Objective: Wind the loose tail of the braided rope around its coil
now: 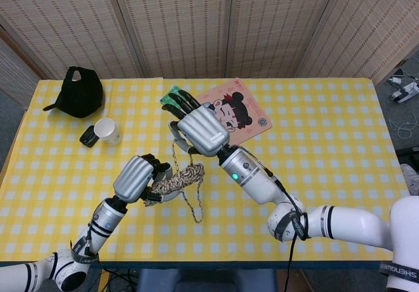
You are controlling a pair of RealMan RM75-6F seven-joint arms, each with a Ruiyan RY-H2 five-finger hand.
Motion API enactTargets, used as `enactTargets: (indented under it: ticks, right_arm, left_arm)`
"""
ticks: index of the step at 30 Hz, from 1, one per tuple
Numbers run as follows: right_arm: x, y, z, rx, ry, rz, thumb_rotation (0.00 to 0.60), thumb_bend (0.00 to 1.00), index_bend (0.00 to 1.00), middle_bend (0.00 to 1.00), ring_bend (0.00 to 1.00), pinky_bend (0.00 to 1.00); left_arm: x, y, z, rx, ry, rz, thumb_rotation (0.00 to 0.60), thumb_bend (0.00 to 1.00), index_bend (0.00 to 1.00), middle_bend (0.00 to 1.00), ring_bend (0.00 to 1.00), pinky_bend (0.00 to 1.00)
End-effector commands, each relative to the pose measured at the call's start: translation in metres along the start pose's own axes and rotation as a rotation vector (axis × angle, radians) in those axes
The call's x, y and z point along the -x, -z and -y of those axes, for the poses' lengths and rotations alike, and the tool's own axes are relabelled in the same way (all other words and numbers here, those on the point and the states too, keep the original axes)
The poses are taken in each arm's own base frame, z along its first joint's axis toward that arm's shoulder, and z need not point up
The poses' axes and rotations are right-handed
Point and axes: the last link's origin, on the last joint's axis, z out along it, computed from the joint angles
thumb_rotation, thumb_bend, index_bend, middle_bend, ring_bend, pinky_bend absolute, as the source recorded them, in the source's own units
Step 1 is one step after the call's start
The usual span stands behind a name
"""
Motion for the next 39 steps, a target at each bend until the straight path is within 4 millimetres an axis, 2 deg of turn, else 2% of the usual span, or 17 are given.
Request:
enactTargets:
  ticks: [1,12,23,31,39]
  right_arm:
    - [0.006,-0.001,-0.007,0.022,-0.011,0.013,0.600,0.40,0.62,0.19,0.00,0.00]
    - [0.029,0.006,-0.034,0.081,-0.051,0.046,0.600,0.40,0.62,0.19,0.00,0.00]
    - [0.068,0.032,-0.057,0.113,-0.059,0.138,0.600,0.40,0.62,0.19,0.00,0.00]
    - [0.093,0.052,-0.059,0.098,-0.036,0.198,0.600,0.40,0.63,0.19,0.00,0.00]
    - [0.109,0.068,-0.056,0.080,-0.021,0.239,0.600,0.40,0.63,0.19,0.00,0.00]
  left_arm:
    - [-0.003,0.001,-0.004,0.016,0.055,-0.016,0.380,0.23,0.76,0.83,0.69,0.54]
    - [-0.021,0.001,-0.008,0.047,0.205,-0.107,0.377,0.23,0.76,0.82,0.69,0.54]
    - [-0.046,-0.005,0.002,0.012,0.294,-0.219,0.383,0.23,0.76,0.82,0.69,0.54]
    - [-0.068,-0.014,0.015,-0.059,0.349,-0.301,0.380,0.23,0.76,0.82,0.69,0.54]
    - [-0.083,-0.021,0.031,-0.132,0.361,-0.382,0.370,0.23,0.76,0.82,0.69,0.54]
